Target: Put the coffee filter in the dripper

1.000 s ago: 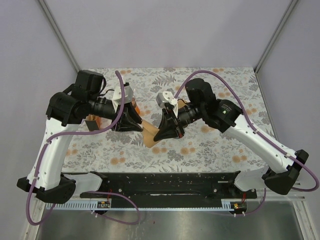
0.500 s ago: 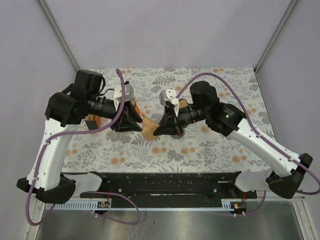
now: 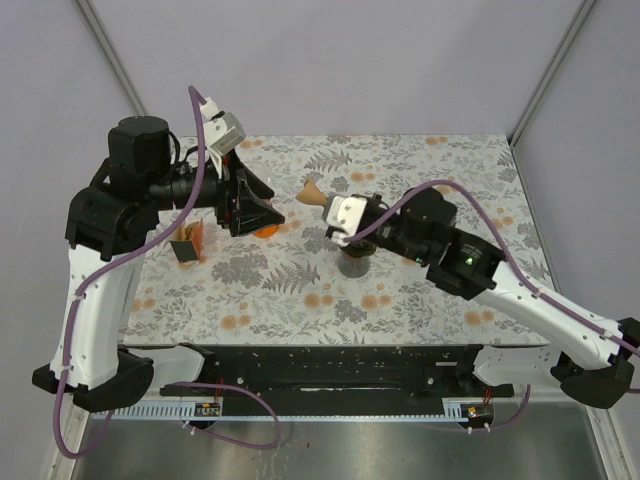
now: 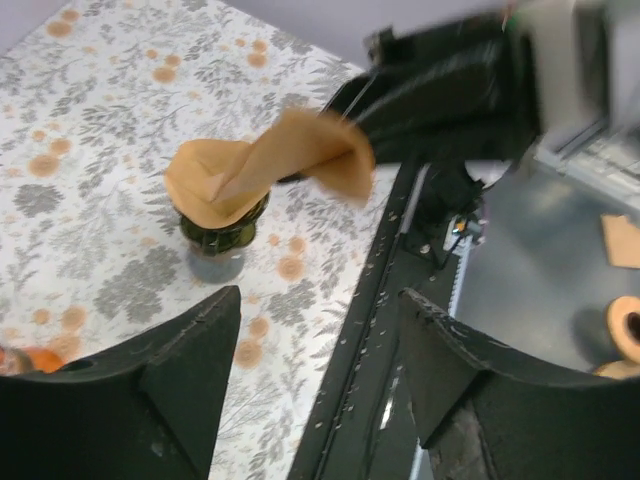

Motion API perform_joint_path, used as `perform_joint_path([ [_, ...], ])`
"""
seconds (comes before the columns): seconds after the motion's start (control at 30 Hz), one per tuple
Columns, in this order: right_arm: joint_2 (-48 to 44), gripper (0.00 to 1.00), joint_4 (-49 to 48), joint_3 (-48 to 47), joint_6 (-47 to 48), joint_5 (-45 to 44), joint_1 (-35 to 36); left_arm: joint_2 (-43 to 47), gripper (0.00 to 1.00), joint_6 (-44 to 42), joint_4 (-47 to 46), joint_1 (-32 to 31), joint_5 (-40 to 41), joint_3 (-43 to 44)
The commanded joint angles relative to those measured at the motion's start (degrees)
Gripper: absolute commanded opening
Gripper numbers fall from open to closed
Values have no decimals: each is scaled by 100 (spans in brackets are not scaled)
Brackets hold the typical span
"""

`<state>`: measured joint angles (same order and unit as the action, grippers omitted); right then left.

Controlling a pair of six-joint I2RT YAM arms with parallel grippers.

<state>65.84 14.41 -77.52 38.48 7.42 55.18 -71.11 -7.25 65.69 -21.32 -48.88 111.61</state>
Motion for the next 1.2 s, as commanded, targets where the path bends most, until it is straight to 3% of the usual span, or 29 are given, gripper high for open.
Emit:
perform_joint_path([
  [0.0, 288, 0, -1377, 333, 2197, -2472, 642, -219, 72, 1628, -1206, 32, -533, -95],
  [0.17, 341, 0, -1889, 403, 2620, -2789, 828, -368, 86, 1858, -1427, 32, -430, -43],
  [0.33, 385, 0, -1969, 457, 2691, -2790, 933, -447, 86, 1911, -1524, 23, 36, -324],
  [0.4, 420, 0, -1960, 439, 2709, -2781, 968, -456, 79, 1981, -1612, 23, -7, -438],
  [0.47, 464, 0, -1916, 422, 2700, -2755, 1004, -465, 67, 2104, -1770, 23, -121, -491],
  [0.8, 763, 0, -1574, 290, 2481, -2720, 1118, -491, 47, 2175, -2069, 31, -605, -535],
  [0.97, 755, 0, -1556, 211, 2331, -2658, 1118, -491, 18, 2149, -2026, 23, -622, -711],
  [1.07, 711, 0, -1521, 193, 2305, -2684, 1118, -483, 14, 2061, -1859, 23, -675, -816],
  [1.17, 658, 0, -1512, 228, 2296, -2685, 1118, -465, 2, 2017, -1788, 23, -736, -878],
])
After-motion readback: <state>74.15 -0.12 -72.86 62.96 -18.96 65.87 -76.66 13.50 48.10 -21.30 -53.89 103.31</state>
